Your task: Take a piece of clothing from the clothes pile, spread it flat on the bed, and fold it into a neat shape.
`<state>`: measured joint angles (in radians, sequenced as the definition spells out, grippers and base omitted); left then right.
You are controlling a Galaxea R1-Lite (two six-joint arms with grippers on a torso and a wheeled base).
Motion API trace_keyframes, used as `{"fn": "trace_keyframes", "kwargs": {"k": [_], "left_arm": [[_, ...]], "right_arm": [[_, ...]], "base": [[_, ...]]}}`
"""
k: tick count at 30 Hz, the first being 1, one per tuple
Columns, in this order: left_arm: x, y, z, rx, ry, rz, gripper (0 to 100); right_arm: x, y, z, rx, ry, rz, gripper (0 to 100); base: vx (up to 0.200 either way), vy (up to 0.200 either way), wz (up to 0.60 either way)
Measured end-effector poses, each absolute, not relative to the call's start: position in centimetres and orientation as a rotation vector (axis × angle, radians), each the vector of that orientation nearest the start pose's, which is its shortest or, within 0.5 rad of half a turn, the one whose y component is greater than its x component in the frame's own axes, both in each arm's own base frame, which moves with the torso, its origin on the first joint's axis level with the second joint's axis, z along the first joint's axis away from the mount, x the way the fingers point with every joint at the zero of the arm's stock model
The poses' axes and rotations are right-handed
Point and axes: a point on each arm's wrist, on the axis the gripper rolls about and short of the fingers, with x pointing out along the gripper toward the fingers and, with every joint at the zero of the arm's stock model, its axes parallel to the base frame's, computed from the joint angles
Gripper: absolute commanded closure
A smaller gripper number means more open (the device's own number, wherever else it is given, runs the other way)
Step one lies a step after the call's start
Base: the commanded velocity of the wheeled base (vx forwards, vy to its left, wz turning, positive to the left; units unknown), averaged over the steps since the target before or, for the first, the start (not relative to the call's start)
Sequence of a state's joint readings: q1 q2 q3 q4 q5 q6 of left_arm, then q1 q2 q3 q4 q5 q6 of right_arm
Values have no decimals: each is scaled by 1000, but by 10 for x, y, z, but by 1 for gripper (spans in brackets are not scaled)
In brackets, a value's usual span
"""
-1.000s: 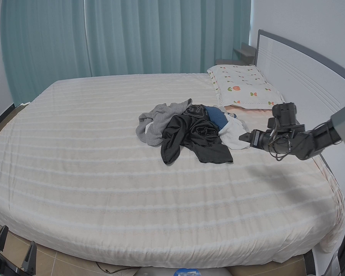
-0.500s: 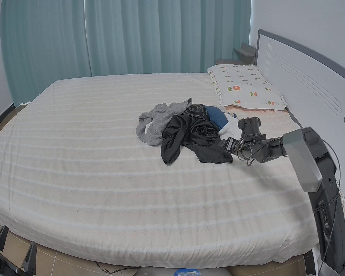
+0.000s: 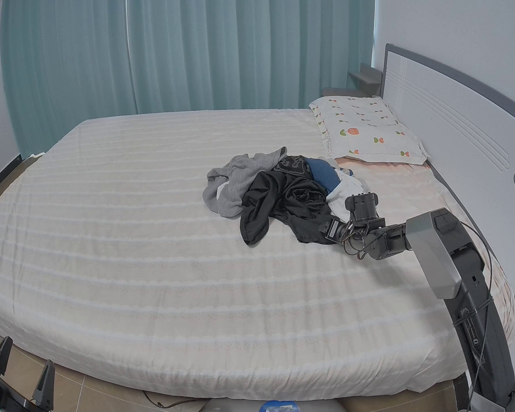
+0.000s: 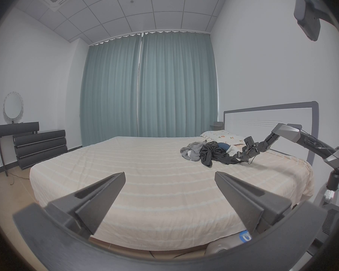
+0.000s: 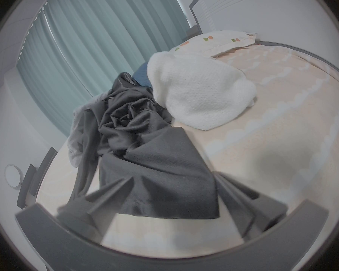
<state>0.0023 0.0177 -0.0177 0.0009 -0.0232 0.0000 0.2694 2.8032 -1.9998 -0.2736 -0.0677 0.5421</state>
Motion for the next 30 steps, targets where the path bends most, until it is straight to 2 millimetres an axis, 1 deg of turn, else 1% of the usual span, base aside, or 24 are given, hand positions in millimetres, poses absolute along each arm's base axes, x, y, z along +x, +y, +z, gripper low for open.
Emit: {"fn": "trace_keyframes", "kwargs": {"k": [7, 11, 13, 18, 21, 25, 30], "left_arm": [[-23, -1, 81, 0, 0, -21, 0], [-23, -1, 81, 0, 1, -21, 0], [-23, -1, 81, 0, 1, -20, 0], [-23, -1, 81, 0, 1, -20, 0], [-23, -1, 81, 0, 1, -20, 0], [-23, -1, 81, 0, 1, -20, 0], [-23, -1, 81, 0, 1, -20, 0]], "right_arm": [[527, 152, -26, 443, 543, 73, 100], [526, 153, -25, 482, 546, 68, 100], [526, 154, -22, 521, 548, 58, 100], [523, 154, -5, 662, 557, 38, 100], [514, 152, 2, 686, 590, 56, 100], [495, 147, 7, 706, 640, 89, 100], [464, 138, 17, 728, 672, 139, 100]], "base": [[0, 0, 0], [0, 0, 0], [0, 0, 0], [0, 0, 0], [0, 0, 0], [0, 0, 0], [0, 0, 0]]}}
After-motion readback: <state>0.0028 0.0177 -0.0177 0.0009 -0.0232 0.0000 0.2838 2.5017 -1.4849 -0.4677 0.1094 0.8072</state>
